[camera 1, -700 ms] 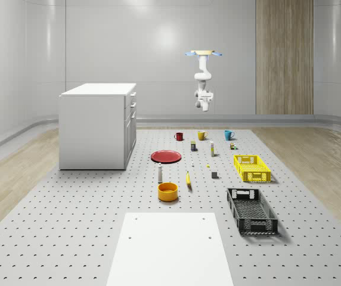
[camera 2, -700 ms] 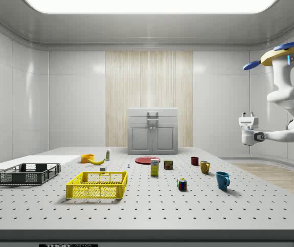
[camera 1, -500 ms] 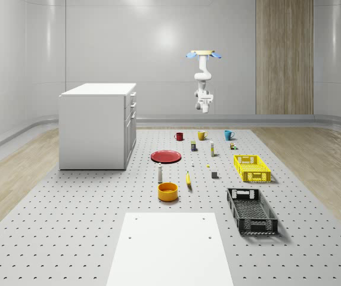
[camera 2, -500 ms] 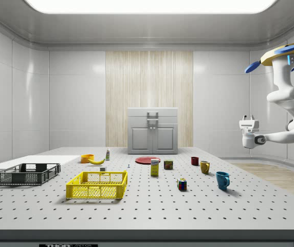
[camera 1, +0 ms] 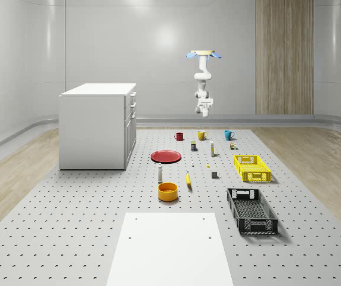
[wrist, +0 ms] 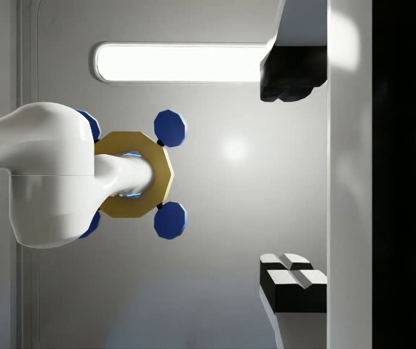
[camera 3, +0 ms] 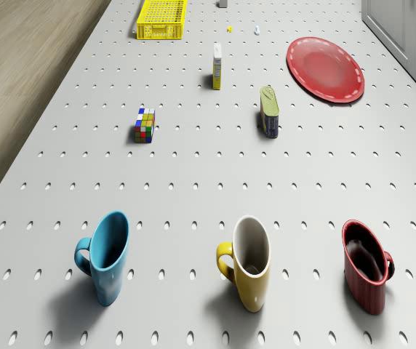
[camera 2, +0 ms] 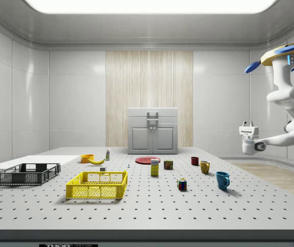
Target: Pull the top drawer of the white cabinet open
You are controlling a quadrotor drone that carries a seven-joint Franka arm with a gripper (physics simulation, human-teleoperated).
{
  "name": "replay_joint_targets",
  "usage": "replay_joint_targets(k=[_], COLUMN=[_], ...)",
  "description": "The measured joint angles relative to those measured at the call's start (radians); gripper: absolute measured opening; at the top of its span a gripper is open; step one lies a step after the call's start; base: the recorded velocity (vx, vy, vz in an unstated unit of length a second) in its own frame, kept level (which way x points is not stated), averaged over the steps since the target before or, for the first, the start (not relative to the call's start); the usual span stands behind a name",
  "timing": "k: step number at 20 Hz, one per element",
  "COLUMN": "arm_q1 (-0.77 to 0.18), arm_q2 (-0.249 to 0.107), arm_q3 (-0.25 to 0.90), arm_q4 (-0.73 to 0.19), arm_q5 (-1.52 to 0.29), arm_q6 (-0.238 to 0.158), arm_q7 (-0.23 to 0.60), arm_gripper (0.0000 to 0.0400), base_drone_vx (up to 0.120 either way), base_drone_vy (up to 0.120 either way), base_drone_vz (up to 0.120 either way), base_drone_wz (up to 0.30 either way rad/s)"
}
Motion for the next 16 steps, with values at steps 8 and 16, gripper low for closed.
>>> replay_joint_targets(k=[8,16], arm_q1=[0.054,0.185], arm_q2=[0.009,-0.027], arm_q3=[-0.264,-0.588], arm_q4=[-0.024,-0.236], arm_q5=[0.413,0.903], arm_q6=[-0.022,-0.014], arm_q7=[-0.064,-0.148], arm_gripper=[0.0311,0.0309], base_drone_vx=[0.0,0.09], base_drone_vy=[0.0,-0.11], base_drone_vz=[0.0,0.0], base_drone_wz=[0.0,0.0])
